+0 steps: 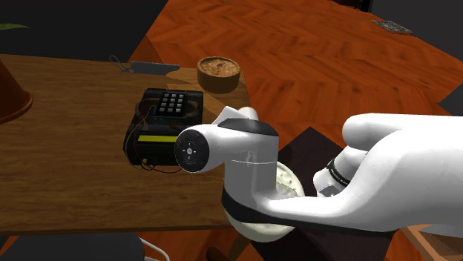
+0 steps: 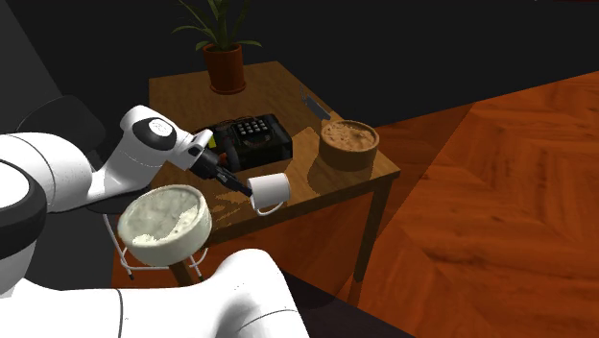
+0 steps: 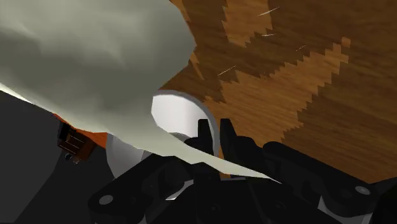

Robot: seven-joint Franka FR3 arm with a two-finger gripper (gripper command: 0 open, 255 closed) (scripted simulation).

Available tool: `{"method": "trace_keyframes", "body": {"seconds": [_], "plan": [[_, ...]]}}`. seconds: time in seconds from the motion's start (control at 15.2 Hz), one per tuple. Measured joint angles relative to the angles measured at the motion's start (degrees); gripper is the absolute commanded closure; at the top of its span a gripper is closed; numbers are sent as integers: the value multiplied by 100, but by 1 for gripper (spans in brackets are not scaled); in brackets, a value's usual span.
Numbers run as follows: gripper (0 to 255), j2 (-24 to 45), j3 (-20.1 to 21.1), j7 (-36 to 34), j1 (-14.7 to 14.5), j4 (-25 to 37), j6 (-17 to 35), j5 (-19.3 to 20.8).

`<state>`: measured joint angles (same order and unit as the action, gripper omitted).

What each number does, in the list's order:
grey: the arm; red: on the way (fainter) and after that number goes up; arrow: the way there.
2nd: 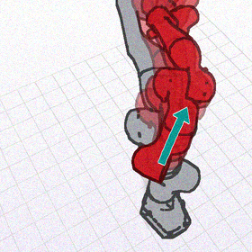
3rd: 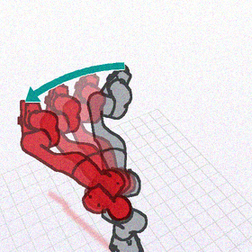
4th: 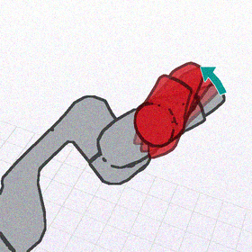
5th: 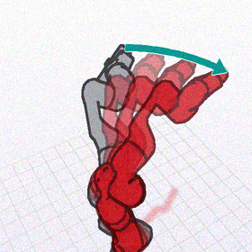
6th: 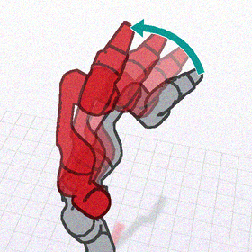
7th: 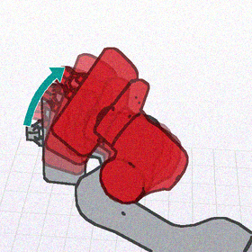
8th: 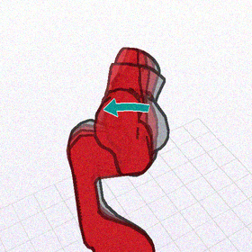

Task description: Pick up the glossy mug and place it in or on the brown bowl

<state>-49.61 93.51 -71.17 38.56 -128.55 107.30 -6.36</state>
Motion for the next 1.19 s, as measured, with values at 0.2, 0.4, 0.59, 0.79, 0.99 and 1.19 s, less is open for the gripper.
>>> {"method": "trace_keyframes", "body": {"seconds": [0.2, 0.4, 0.59, 0.79, 0.99, 1.19], "plan": [[255, 27, -140, 52, -70, 24, -86, 62], [255, 62, -358, 118, -208, 80, -253, 148], [255, 89, -545, 187, -310, 151, -406, 227], [255, 114, -741, 269, -406, 233, -564, 311], [255, 134, -903, 346, -469, 344, -724, 386], [255, 152, -1096, 434, -562, 445, -896, 466]]}}
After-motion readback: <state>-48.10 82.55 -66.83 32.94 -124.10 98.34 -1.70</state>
